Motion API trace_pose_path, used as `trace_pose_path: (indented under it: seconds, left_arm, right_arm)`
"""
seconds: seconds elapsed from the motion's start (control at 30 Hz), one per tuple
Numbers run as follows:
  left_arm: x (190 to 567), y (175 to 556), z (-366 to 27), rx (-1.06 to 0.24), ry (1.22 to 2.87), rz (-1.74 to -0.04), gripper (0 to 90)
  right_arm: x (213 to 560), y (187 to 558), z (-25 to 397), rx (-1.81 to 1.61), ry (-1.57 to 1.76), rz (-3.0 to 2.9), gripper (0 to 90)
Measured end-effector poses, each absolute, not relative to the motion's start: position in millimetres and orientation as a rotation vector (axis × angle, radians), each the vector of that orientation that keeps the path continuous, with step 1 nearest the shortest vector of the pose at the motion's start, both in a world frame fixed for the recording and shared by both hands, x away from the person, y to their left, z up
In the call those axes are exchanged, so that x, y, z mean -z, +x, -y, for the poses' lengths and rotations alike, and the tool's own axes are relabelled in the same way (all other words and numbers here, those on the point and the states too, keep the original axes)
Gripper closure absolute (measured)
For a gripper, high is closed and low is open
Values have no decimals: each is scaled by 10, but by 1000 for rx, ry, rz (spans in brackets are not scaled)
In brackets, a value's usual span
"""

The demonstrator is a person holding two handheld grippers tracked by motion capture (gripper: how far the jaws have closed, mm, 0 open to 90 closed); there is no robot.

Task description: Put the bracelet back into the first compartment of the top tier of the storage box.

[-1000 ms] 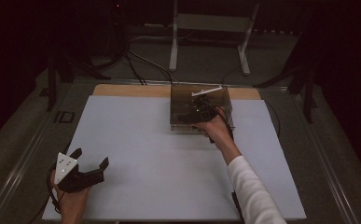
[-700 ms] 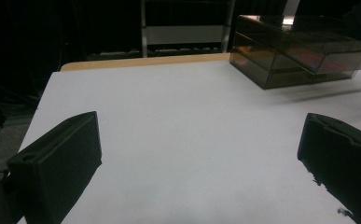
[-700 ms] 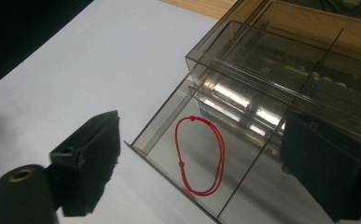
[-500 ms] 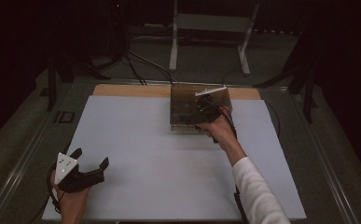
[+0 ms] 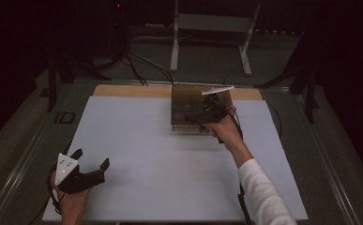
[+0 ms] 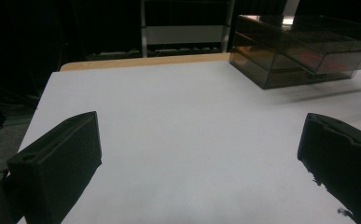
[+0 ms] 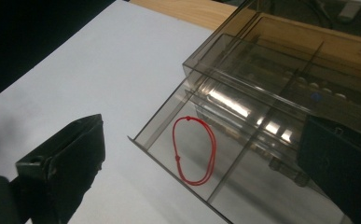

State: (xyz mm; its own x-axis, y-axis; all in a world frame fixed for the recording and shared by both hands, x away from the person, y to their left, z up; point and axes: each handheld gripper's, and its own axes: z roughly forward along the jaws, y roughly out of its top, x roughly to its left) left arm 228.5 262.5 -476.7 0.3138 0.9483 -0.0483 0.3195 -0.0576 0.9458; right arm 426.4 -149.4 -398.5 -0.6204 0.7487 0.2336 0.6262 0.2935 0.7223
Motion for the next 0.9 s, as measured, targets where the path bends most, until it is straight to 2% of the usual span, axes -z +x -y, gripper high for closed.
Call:
trace_pose_path:
  seconds: [0.9]
  left_arm:
    - [4773,2288,-2619,-788,1588,-1188,11]
  right_arm:
    - [3992,4179,1666,-1237,1268,-2360,16]
